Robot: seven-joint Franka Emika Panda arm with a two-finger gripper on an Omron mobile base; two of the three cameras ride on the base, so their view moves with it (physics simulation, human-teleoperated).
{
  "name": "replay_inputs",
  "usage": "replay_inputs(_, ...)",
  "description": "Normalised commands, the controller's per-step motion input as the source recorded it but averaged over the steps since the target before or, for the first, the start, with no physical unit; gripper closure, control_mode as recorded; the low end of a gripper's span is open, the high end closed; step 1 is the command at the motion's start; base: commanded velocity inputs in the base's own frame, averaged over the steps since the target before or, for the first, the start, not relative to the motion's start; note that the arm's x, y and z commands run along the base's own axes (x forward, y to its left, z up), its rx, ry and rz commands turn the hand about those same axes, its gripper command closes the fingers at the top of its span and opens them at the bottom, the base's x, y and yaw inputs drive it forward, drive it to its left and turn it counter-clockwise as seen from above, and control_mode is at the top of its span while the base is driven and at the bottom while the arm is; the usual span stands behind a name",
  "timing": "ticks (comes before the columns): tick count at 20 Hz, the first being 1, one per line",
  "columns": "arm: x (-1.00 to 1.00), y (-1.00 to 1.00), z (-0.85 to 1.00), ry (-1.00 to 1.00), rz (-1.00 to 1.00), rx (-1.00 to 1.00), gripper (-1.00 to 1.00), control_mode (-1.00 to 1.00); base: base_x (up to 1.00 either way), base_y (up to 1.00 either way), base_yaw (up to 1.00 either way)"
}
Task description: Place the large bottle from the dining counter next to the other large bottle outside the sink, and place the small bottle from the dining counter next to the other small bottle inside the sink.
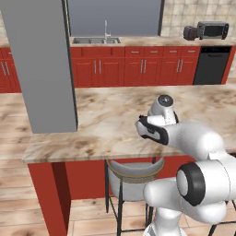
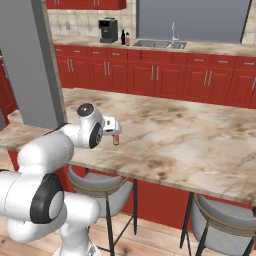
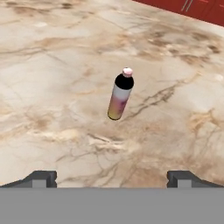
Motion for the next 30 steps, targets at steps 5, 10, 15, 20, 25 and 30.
replay_inputs(5,0.08,0.0,-0.13,-0.01,0.0,0.0,-1.0,-1.0,0.0,0.0,0.0)
replay_inputs(10,0.0,0.0,-0.08,-0.05,0.0,0.0,-1.0,-1.0,0.0,0.0,0.0)
replay_inputs(15,0.0,0.0,-0.03,-0.04,0.0,0.0,-1.0,-1.0,0.0,0.0,0.0)
replay_inputs(20,0.19,0.0,0.0,-0.01,0.0,0.0,-1.0,-1.0,0.0,0.0,0.0)
replay_inputs(25,0.4,0.0,0.0,0.0,0.0,0.0,-1.0,-1.0,0.0,0.0,0.0)
replay_inputs(30,0.35,0.0,0.0,0.0,0.0,0.0,-1.0,-1.0,0.0,0.0,0.0)
